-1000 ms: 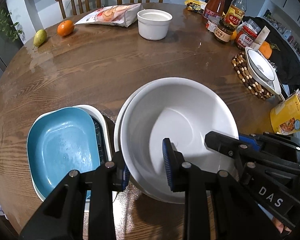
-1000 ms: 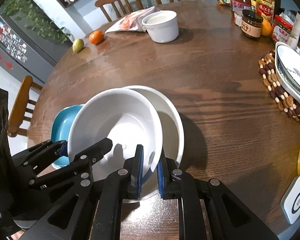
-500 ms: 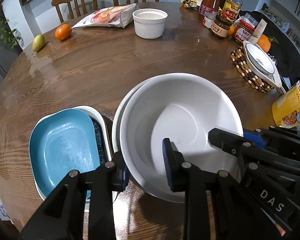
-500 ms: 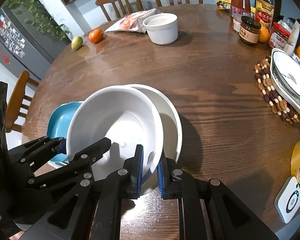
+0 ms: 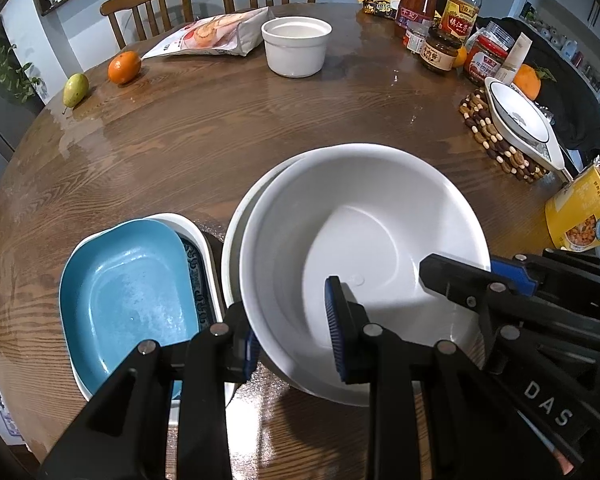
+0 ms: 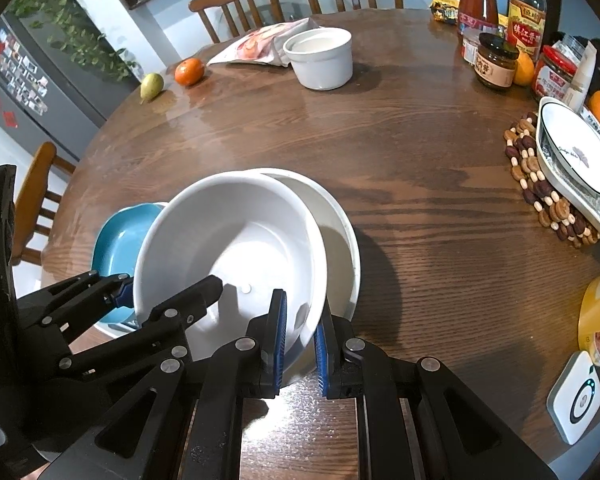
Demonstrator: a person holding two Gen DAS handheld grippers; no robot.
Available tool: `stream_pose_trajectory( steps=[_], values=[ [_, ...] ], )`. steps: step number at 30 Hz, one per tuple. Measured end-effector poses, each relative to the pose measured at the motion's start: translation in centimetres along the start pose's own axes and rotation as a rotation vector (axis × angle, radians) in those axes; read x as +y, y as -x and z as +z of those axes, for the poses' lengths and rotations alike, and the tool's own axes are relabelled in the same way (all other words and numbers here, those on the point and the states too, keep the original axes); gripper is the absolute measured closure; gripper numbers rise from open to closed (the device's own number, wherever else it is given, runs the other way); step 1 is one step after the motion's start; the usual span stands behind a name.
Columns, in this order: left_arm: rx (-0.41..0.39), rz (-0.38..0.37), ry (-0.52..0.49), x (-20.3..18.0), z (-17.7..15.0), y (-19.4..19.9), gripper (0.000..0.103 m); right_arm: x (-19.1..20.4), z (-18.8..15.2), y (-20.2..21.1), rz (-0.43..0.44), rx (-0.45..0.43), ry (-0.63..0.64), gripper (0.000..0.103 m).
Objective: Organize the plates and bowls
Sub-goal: 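Lower the smaller white bowl into the large white bowl with both grippers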
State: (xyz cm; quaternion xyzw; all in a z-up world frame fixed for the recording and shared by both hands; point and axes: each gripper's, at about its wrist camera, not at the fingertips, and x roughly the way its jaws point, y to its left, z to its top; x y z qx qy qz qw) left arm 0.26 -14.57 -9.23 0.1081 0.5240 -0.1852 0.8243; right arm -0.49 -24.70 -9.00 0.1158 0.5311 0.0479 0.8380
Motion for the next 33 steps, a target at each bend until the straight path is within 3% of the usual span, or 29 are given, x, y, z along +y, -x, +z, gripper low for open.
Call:
stream_pose_trajectory(
  steps=[33],
  values=[
    [0.005, 0.026, -0.032, -0.17, 0.38, -0.35, 0.077, -0.32, 0.09, -0.25, -0.004, 0.005, -0.007, 0.088]
  ],
)
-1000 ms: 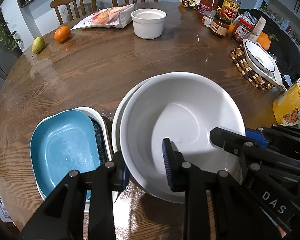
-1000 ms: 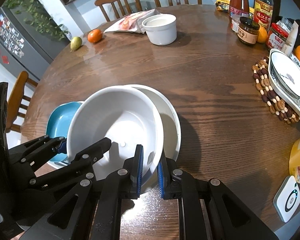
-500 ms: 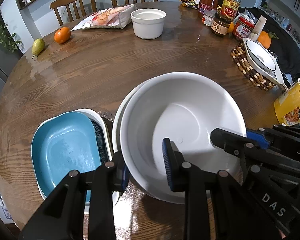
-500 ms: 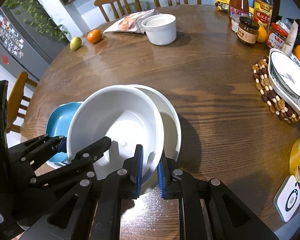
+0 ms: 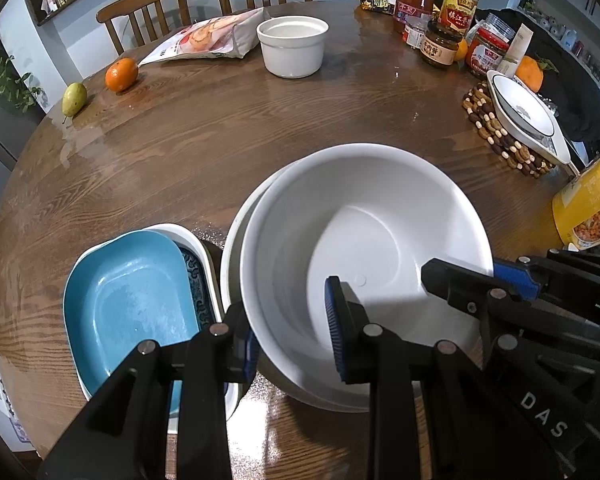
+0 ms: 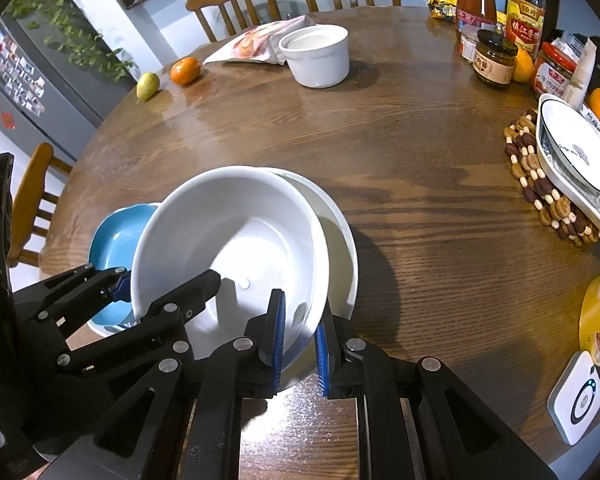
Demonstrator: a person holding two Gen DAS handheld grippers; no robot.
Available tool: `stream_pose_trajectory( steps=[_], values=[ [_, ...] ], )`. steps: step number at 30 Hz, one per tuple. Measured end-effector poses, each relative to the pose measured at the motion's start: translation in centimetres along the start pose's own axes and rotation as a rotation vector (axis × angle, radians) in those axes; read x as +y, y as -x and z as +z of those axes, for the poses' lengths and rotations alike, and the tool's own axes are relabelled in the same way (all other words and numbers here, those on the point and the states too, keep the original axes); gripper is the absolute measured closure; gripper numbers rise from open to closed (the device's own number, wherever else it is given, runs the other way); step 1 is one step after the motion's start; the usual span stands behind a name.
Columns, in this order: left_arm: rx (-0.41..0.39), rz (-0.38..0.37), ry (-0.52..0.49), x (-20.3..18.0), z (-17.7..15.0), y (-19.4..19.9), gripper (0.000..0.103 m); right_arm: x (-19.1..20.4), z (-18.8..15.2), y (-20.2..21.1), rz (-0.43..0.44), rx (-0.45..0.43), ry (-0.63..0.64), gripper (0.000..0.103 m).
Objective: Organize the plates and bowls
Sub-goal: 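Lower the smaller white bowl into the large white bowl with both grippers, then open both grippers to release the smaller bowl inside the large bowl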
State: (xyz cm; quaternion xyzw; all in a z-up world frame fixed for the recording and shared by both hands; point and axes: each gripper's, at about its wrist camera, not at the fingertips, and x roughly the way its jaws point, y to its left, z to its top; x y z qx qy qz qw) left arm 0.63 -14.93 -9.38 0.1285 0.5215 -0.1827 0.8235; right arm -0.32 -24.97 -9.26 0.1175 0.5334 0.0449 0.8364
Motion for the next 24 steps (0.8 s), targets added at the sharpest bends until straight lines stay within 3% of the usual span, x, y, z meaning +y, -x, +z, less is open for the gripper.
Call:
stream_pose_trajectory(
  steps=[24],
  values=[
    [-0.005, 0.020, -0.003, -0.06, 0.27, -0.22, 0.077, 0.17, 0.14, -0.05, -0.029, -0.007, 0.019, 0.088]
  ],
)
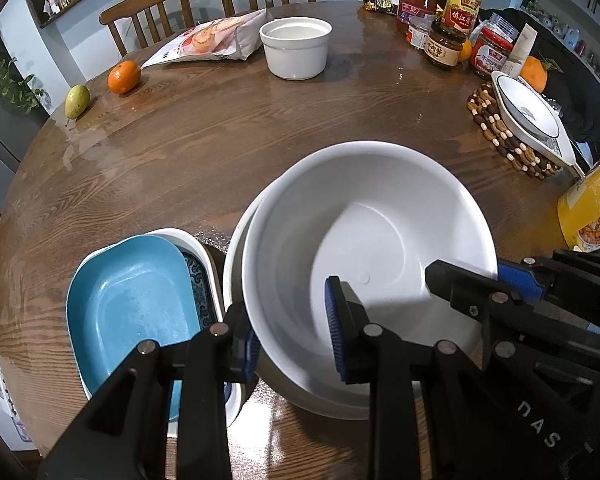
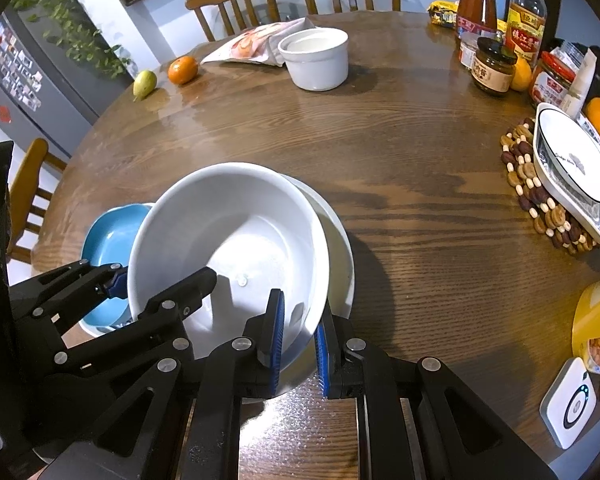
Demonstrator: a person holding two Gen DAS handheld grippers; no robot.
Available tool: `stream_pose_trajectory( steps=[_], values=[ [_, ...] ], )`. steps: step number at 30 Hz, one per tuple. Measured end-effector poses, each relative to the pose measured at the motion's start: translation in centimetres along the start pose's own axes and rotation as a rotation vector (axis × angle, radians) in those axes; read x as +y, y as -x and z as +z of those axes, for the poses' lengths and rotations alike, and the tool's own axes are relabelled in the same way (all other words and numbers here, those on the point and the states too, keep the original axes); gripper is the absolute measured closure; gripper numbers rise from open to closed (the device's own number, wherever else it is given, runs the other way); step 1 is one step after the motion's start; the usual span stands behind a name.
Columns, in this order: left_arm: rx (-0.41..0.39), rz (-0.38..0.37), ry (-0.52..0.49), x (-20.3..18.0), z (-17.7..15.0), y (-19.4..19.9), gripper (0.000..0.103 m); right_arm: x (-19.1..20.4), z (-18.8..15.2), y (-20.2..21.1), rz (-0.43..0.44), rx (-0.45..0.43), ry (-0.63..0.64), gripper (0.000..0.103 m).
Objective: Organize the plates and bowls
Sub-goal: 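Open both grippers to release the smaller bowl inside the large bowl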
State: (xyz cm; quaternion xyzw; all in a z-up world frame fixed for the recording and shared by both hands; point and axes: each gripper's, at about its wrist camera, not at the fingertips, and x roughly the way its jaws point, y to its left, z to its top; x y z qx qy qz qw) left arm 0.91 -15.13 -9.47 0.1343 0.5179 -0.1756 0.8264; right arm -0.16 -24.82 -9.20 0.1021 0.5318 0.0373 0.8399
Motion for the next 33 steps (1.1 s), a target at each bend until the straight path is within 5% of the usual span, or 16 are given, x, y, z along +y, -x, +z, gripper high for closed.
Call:
stream_pose_trajectory(
  steps=[28, 33],
  values=[
    [-0.041, -0.010, 0.022, 0.5, 0.2, 1.5, 0.061, 0.3, 0.0, 1.0, -0.057, -0.038, 0.000, 0.088],
    [-0.065, 0.028, 0.021, 0.6, 0.3, 2.0, 0.040, 0.0, 0.0, 1.6, -0.068, -0.059, -0.014, 0.088]
  ],
)
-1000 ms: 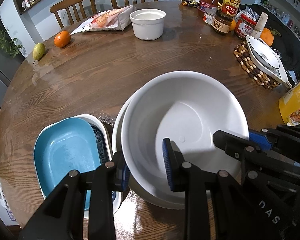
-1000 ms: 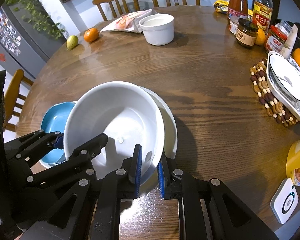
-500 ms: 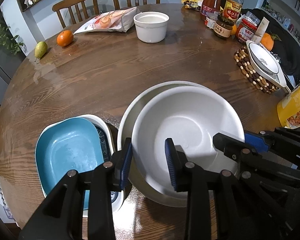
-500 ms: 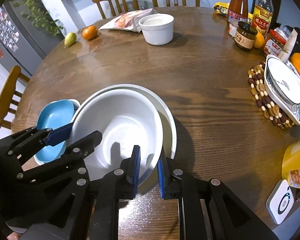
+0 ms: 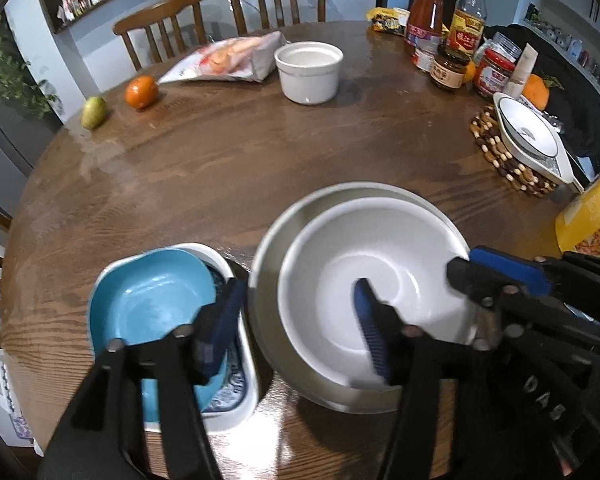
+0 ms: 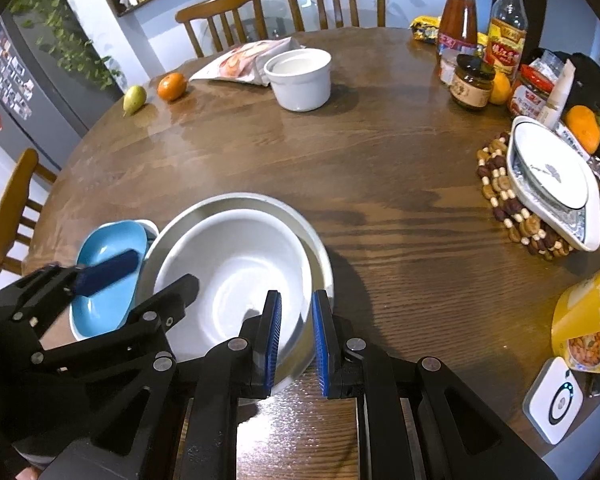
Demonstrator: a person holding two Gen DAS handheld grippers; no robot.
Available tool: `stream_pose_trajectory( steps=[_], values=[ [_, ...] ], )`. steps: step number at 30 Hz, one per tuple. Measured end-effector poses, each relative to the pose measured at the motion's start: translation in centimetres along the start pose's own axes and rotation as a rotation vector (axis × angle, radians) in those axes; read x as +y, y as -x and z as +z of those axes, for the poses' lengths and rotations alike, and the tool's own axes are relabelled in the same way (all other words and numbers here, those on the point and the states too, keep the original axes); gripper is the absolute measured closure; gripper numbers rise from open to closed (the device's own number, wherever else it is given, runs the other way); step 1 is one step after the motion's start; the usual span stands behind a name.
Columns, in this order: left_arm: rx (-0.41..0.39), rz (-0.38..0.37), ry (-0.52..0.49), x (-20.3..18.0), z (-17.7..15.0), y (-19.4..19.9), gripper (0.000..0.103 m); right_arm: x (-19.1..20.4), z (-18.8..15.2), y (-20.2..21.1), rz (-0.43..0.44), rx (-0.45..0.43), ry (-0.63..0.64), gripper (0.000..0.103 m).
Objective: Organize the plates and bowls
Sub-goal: 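Open both grippers to release the smaller bowl inside the large bowl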
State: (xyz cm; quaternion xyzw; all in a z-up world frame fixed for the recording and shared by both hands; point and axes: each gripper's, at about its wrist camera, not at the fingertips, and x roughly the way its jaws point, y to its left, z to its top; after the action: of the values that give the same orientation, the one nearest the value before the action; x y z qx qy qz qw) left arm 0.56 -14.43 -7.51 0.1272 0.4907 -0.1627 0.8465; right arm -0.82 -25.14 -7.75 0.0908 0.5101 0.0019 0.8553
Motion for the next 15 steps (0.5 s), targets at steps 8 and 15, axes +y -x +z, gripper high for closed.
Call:
stream_pose_trajectory(
  steps=[8, 15],
  values=[
    [-0.014, 0.001, 0.019, 0.6, 0.1, 0.7, 0.039, -0.7, 0.0, 0.9, -0.011, -0.028, -0.036, 0.062],
    [-0.024, 0.015, 0.022, 0.8, 0.1, 1.4, 0.028, -1.0, 0.0, 1.6, 0.017, -0.039, -0.053, 0.062]
  ],
)
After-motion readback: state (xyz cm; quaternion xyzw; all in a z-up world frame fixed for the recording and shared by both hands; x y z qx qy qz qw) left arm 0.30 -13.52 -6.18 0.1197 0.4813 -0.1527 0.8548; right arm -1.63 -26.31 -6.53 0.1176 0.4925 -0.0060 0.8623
